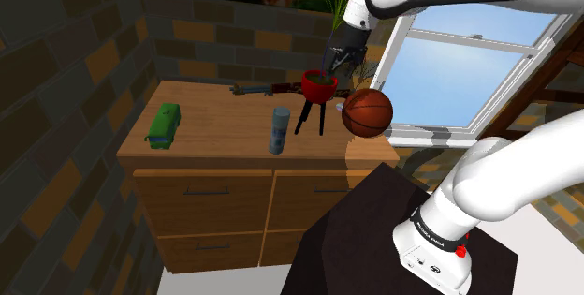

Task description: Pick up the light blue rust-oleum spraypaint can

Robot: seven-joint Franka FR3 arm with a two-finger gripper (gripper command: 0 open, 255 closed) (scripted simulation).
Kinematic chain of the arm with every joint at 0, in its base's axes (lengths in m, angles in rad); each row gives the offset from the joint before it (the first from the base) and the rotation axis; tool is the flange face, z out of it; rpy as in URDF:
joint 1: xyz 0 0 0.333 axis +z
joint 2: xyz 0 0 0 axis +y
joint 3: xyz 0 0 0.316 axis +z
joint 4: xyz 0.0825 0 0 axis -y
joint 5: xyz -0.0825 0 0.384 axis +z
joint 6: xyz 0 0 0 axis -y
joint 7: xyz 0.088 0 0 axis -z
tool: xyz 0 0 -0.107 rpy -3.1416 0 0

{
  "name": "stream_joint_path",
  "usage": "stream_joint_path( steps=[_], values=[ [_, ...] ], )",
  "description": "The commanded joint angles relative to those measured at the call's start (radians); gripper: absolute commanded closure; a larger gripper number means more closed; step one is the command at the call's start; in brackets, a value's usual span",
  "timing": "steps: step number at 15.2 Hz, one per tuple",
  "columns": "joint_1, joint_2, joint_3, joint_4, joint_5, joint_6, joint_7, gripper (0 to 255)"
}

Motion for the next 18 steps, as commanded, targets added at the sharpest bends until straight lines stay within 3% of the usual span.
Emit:
stream_joint_path(
  steps=[1, 9, 18],
  values=[
    [0.005, 0.067, 0.004, 0.007, 0.011, 0.051, 0.011, 0],
    [0.024, 0.356, 0.019, 0.106, 0.055, 0.201, 0.043, 0],
    [0.039, 0.662, 0.035, 0.274, 0.098, 0.302, 0.064, 0]
  ],
)
